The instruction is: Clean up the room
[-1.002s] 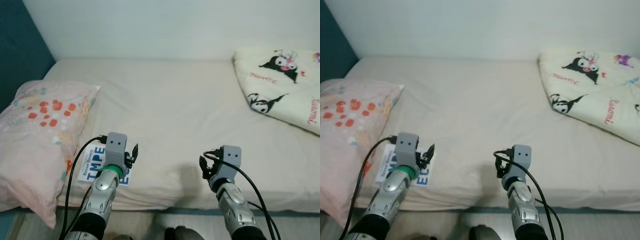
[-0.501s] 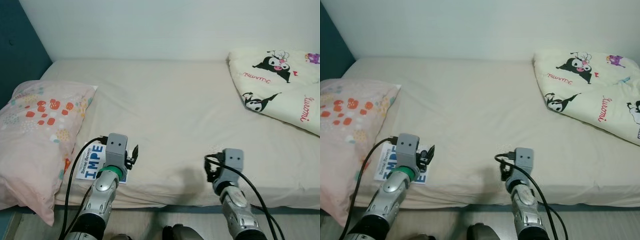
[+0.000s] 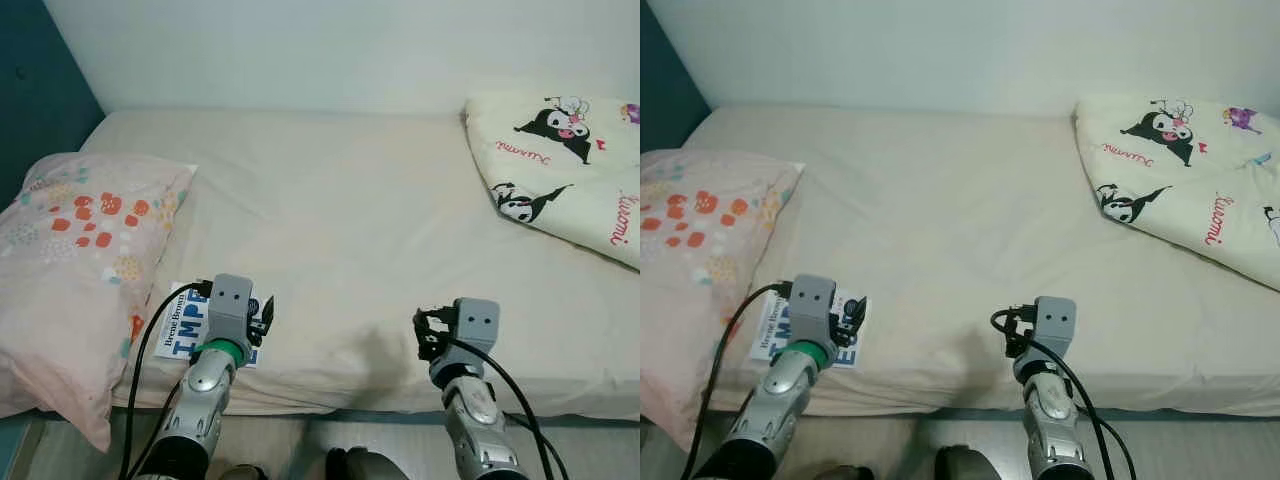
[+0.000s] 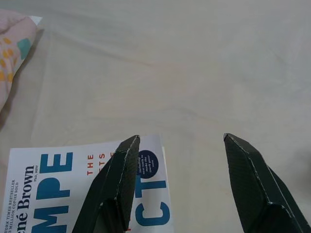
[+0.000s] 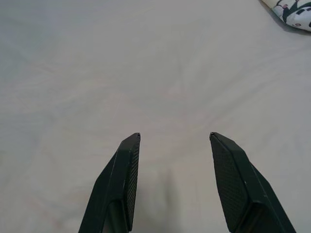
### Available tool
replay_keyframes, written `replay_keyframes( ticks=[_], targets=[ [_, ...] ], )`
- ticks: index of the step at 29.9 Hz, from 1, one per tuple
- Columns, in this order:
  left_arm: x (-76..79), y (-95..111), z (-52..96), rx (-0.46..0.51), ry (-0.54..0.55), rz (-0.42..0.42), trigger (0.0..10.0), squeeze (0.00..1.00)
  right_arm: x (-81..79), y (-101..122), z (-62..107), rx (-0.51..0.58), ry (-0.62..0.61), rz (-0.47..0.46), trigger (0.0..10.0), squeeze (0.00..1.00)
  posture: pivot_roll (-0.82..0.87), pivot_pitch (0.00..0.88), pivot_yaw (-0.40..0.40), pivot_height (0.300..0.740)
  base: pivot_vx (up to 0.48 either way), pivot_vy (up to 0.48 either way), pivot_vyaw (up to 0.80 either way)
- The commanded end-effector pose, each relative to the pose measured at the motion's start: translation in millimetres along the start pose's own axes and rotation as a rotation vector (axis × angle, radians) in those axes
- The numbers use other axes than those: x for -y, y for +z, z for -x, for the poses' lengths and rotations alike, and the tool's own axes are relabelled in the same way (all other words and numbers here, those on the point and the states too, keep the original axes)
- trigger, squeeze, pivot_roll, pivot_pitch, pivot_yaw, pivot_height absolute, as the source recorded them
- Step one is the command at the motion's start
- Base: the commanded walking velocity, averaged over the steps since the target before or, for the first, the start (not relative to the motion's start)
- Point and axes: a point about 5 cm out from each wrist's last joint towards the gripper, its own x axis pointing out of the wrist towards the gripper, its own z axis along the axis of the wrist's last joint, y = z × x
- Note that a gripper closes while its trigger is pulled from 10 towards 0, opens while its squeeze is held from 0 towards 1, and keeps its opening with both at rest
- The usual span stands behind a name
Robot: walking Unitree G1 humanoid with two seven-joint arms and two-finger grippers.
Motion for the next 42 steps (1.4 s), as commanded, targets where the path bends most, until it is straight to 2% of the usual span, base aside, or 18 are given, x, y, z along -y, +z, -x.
replay_keyframes(
  ticks=[1, 13, 15, 17, 18, 21, 29, 30, 32, 35, 39, 40, 42],
  targets=[
    [2.9, -5.8, 3.8, -0.016, -0.009, 0.000, 10.0, 0.00, 3.9, -4.6, 4.7, -0.006, -0.017, 0.000, 10.0, 0.00, 0.01, 0.114, 0.044, 0.735, 0.000, 0.000, 0.00],
    [-1.4, -9.5, 6.9, -0.026, 0.022, -0.018, 10.0, 0.00, 1.9, -4.0, 5.5, 0.006, 0.008, 0.009, 10.0, 0.00, 0.02, 0.117, 0.042, 0.735, 0.000, 0.000, 0.00],
    [-10.7, -8.6, 8.5, -0.007, 0.105, -0.035, 10.0, 0.00, -5.1, -3.2, 5.9, 0.019, 0.071, 0.035, 10.0, 0.00, 0.02, 0.116, 0.043, 0.735, 0.000, 0.000, 0.00],
    [-21.4, -5.5, 9.7, 0.019, 0.203, -0.035, 10.0, 0.00, -17.8, -7.2, 7.9, -0.003, 0.197, 0.096, 10.0, 0.00, 0.02, 0.115, 0.044, 0.735, 0.000, 0.000, 0.00],
    [-21.4, -5.5, 9.7, 0.019, 0.203, -0.035, 10.0, 0.00, -17.8, -7.2, 7.9, -0.003, 0.197, 0.096, 10.0, 0.00, 0.02, 0.115, 0.044, 0.735, 0.000, 0.000, 0.00],
    [-28.4, -2.6, 10.8, 0.042, 0.262, -0.039, 10.0, 0.00, -31.7, -15.2, 11.7, -0.047, 0.345, 0.190, 10.0, 0.00, 0.02, 0.112, 0.038, 0.735, 0.000, 0.000, 0.00],
    [-36.4, -3.6, 14.9, 0.049, 0.325, -0.024, 10.0, 0.00, -33.2, -14.3, 7.2, -0.036, 0.319, 0.237, 10.0, 0.00, 0.04, 0.102, 0.014, 0.735, 0.000, 0.000, 0.00],
    [-44.3, -5.0, 18.8, 0.050, 0.384, -0.013, 10.0, 0.00, -33.4, -6.2, 2.0, 0.022, 0.288, 0.250, 10.0, 0.00, 0.07, 0.096, -0.013, 0.735, 0.000, 0.000, 0.00],
    [-46.0, -5.3, 19.7, 0.051, 0.397, -0.010, 10.0, 0.00, -33.2, -3.7, 0.5, 0.039, 0.279, 0.251, 10.0, 0.00, 0.07, 0.095, -0.017, 0.735, 0.000, 0.000, 0.00],
    [-46.4, -5.8, 20.7, 0.051, 0.387, 0.012, 10.0, 0.00, -29.8, 2.2, -3.9, 0.068, 0.227, 0.223, 10.0, 0.00, 0.09, 0.096, -0.031, 0.735, 0.000, 0.000, 0.00],
    [-38.5, -6.7, 20.8, 0.059, 0.306, 0.041, 10.0, 0.00, -13.7, 16.1, -6.1, 0.152, 0.069, -0.086, 10.0, 0.00, 0.08, 0.096, -0.020, 0.735, 0.000, 0.000, 0.00],
    [-36.3, -6.2, 20.2, 0.062, 0.293, 0.047, 10.0, 0.00, -12.5, 15.0, -4.2, 0.155, 0.065, -0.126, 10.0, 0.00, 0.07, 0.095, -0.011, 0.735, 0.000, 0.000, 0.00],
    [-34.9, -5.8, 19.7, 0.065, 0.286, 0.051, 10.0, 0.00, -12.1, 13.9, -2.9, 0.153, 0.066, -0.147, 10.0, 0.00, 0.07, 0.095, -0.011, 0.735, 0.000, 0.000, 0.00]
  ],
)
